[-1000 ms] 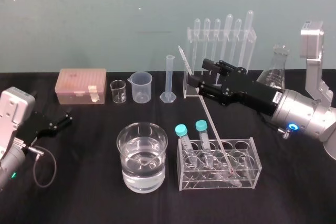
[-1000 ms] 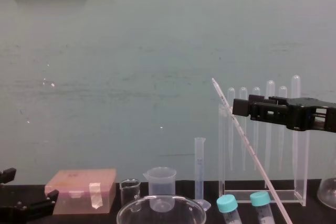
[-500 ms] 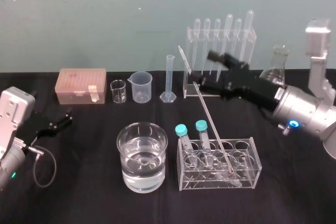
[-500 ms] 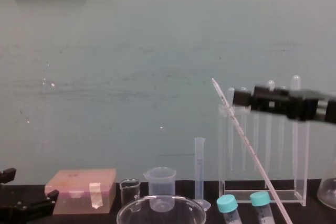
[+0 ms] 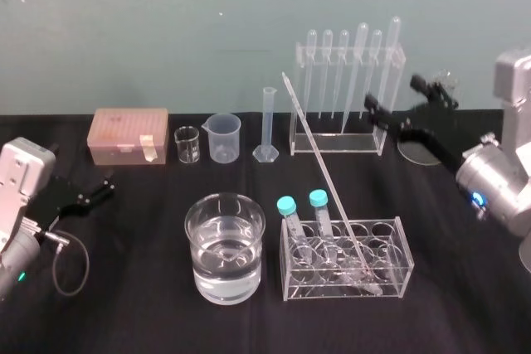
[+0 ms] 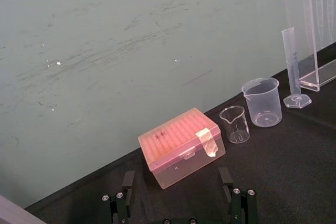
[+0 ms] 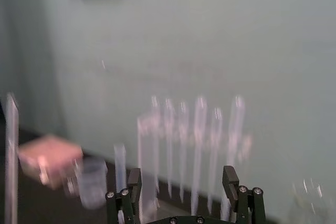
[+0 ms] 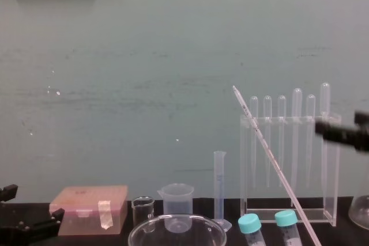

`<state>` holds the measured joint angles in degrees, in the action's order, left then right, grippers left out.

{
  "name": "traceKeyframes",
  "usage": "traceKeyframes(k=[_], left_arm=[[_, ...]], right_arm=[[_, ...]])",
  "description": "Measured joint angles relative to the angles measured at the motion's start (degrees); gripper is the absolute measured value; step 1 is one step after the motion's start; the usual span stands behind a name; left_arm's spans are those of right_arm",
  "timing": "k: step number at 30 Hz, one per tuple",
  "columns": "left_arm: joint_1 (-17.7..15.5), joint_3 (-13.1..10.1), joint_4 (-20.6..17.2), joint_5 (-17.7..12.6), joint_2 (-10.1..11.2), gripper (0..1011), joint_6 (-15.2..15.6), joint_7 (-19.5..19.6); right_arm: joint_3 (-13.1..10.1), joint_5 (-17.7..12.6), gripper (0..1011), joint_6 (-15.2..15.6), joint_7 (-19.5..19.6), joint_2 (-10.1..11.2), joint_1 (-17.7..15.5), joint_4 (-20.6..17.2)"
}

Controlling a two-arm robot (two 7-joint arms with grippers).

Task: Hold the thermometer with one hand and immerse one end into the beaker, then reinsert it into the test tube rack.

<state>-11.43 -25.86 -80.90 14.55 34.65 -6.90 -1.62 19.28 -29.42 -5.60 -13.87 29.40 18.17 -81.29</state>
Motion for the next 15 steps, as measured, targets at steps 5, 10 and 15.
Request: traceKeyframes(k=[5,10,15], left_arm=[[0.0,0.0,0.0,0.0,0.0,1008,0.0,0.0],[0.0,0.0,0.0,0.0,0.0,1008,0.0,0.0],[0.0,0.0,0.0,0.0,0.0,1008,0.0,0.0]], right_arm=[[1.1,2.9,1002,4.4,1.8,1.2,-2.2,0.3],[1.0,2.8,1002,4.1,1.7,1.1,-2.0,0.2],[1.0,2.6,1002,3.8,1.7,1.0,-1.8,0.2]])
